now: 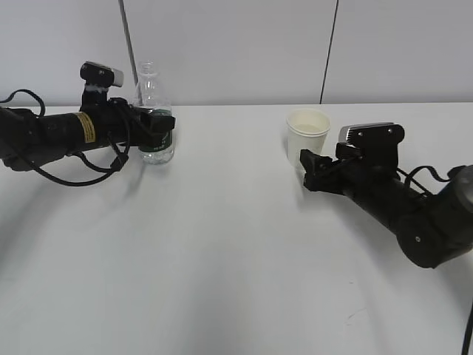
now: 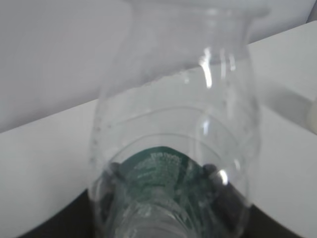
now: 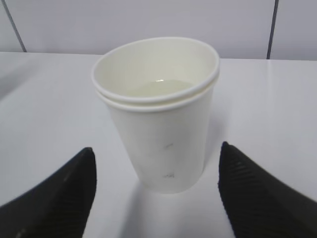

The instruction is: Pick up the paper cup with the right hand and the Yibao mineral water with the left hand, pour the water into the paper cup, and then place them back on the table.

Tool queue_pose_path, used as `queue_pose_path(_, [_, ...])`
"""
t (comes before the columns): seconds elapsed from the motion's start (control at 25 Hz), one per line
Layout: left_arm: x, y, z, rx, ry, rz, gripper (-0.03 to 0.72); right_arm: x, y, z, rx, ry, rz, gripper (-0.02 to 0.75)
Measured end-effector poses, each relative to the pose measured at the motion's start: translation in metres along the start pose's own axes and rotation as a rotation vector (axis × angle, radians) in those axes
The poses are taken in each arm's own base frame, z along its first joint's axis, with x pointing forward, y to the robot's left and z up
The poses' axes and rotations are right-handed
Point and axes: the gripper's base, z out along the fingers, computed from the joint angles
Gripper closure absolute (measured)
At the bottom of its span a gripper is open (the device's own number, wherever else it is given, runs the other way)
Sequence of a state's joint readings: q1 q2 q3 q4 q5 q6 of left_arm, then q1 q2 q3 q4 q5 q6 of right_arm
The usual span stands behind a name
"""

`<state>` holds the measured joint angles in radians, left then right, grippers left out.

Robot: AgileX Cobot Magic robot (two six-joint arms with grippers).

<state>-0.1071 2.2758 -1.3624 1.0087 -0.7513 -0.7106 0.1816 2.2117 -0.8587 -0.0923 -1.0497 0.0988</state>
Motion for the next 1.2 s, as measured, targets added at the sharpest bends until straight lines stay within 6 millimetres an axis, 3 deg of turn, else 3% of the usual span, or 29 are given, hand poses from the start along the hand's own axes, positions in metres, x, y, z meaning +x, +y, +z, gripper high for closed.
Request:
queue_pose_path(0.4, [0.0,0.0,0.0,0.0,0.0,0.0,0.377,-0.032,0.006,-0.058,-0.001,-0.015,-0.003,0.143])
queue_pose_path(0.52, [0.0,0.0,0.0,0.0,0.0,0.0,0.356,-0.041,0.007,-0.061,-0.002,-0.041,-0.005,0.143])
queue_pose_path(1.0, [-0.005,-0.001,0.0,0.013,-0.057,-0.027,0.141,-0.053,0.008,-0.065,-0.004,-0.076,-0.008,0.143])
queue_pose_path(1.2, [-0.006,-0.001,0.0,0.011,-0.059,-0.029,0.118,-0.055,0.008,-0.066,-0.004,-0.082,-0.009,0.143])
